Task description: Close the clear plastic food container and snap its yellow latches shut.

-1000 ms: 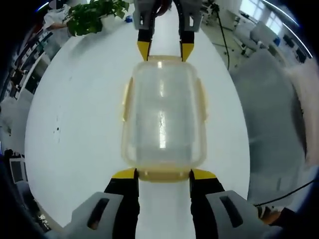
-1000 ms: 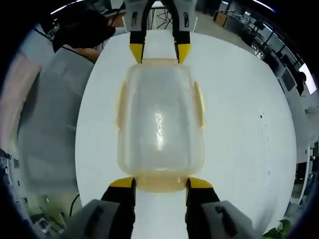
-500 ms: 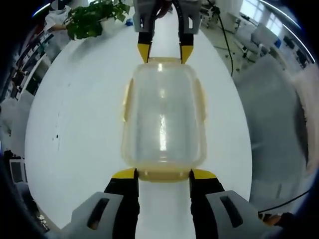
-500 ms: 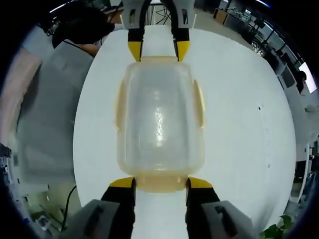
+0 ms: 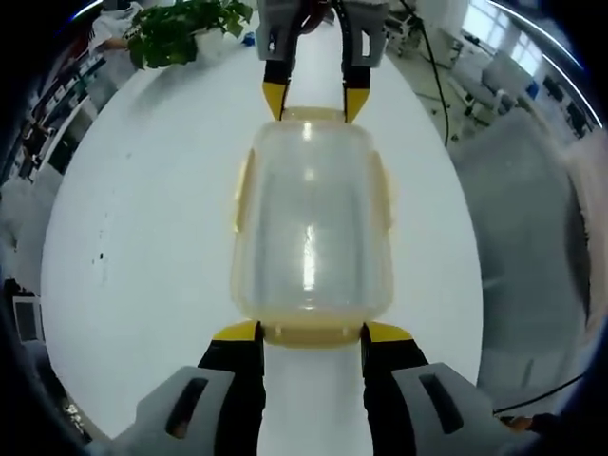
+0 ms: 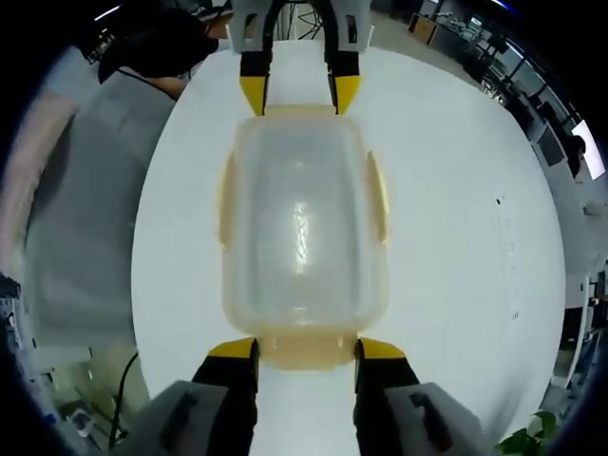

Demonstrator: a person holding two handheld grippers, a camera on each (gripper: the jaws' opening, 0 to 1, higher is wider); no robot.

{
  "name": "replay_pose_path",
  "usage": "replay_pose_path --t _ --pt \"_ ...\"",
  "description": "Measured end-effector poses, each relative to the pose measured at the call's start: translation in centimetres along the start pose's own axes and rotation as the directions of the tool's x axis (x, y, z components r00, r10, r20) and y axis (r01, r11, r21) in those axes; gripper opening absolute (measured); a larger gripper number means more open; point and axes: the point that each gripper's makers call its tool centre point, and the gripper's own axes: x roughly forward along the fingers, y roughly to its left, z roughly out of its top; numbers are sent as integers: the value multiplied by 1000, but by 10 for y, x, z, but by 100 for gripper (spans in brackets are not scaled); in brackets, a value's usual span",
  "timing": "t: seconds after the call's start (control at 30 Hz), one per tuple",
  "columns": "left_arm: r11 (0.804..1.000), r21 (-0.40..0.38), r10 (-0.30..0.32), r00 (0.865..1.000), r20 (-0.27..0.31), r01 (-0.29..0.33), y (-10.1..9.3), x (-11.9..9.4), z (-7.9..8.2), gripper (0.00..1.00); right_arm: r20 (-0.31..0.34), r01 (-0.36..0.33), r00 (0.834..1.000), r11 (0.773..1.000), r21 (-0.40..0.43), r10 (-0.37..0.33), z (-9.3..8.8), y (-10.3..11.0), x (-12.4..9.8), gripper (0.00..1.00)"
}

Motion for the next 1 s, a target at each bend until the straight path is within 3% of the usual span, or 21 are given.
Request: replay_pose_path --t 0.3,0.47,0.67,0.87,1.0 --pt "1000 -19 4 1000 -20 -4 0 6 -8 38 24 18 1000 1000 14 -18 4 -3 -1 37" --pt "996 -88 3 999 -33 -6 0 4 -13 38 52 31 998 998 50 -34 2 -4 -3 37" --pt "995 -102 11 999 -52 -16 0 0 -24 45 67 47 996 996 78 -52 -2 -5 -9 37" --pt "985 -170 28 1000 -8 -29 2 -10 -22 45 86 50 994 991 125 -61 -3 -5 -15 37" --pt "980 -189 66 998 -8 -67 5 -14 -22 45 105 77 990 983 167 -96 -1 -9 -21 37"
